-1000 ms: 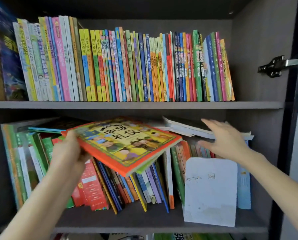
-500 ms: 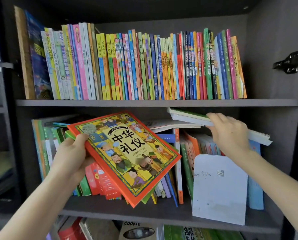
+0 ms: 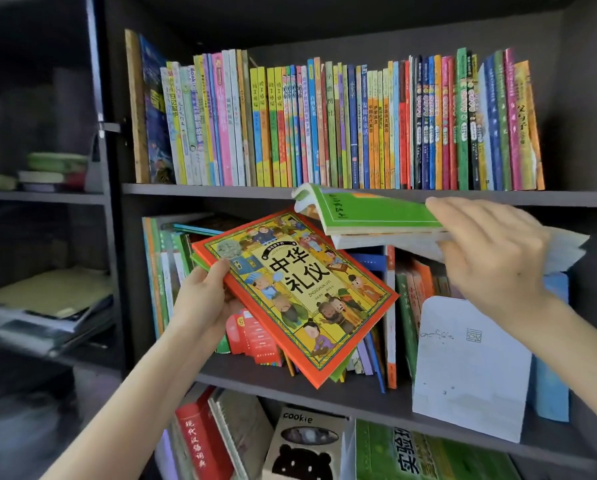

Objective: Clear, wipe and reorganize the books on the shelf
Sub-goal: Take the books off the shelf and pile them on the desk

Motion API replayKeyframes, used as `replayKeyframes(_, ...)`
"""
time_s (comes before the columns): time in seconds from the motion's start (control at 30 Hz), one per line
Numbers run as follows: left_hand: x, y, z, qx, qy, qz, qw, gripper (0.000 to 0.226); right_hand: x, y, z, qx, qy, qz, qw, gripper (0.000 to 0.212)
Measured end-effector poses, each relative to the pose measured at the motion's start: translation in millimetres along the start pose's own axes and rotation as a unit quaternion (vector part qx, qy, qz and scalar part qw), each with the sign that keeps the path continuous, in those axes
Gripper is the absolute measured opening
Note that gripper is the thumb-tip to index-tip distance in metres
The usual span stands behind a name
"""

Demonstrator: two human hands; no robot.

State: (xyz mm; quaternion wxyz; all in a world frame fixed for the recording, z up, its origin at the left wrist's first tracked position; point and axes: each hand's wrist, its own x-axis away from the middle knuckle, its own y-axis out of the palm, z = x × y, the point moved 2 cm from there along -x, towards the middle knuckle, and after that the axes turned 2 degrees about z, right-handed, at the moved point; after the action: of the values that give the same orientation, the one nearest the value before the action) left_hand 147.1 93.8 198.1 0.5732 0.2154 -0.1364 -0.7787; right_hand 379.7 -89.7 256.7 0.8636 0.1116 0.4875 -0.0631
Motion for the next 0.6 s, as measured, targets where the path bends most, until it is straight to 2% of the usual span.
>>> replayKeyframes(0.17, 22, -25, 7, -0.032, 0.019, 0.036, 0.999, 0.022, -39, -6, -14, -0.085, 0.101, 0.071, 0.989, 0.026)
replayKeyframes(0.23, 36, -42, 14, -0.051, 0.031, 0.067, 0.996, 0.019, -58, -3, -25, -0.154, 0.156, 0.072, 0.973, 0.021)
replayKeyframes(0.3, 53, -64, 21, -0.058, 0.037, 0.104, 0.992, 0.017, -73, 3, -44, -0.229, 0.205, 0.067, 0.949, 0.026)
replayKeyframes(0.43, 89, -114, 42, -0.078, 0.049, 0.160, 0.983, 0.016, -89, 11, -93, -0.353, 0.233, 0.018, 0.906, 0.028)
replayKeyframes(0.6, 158, -190, 73, -0.176, 0.075, 0.222, 0.956, 0.014, -97, 1, -174, -0.496, 0.232, -0.089, 0.832, 0.021)
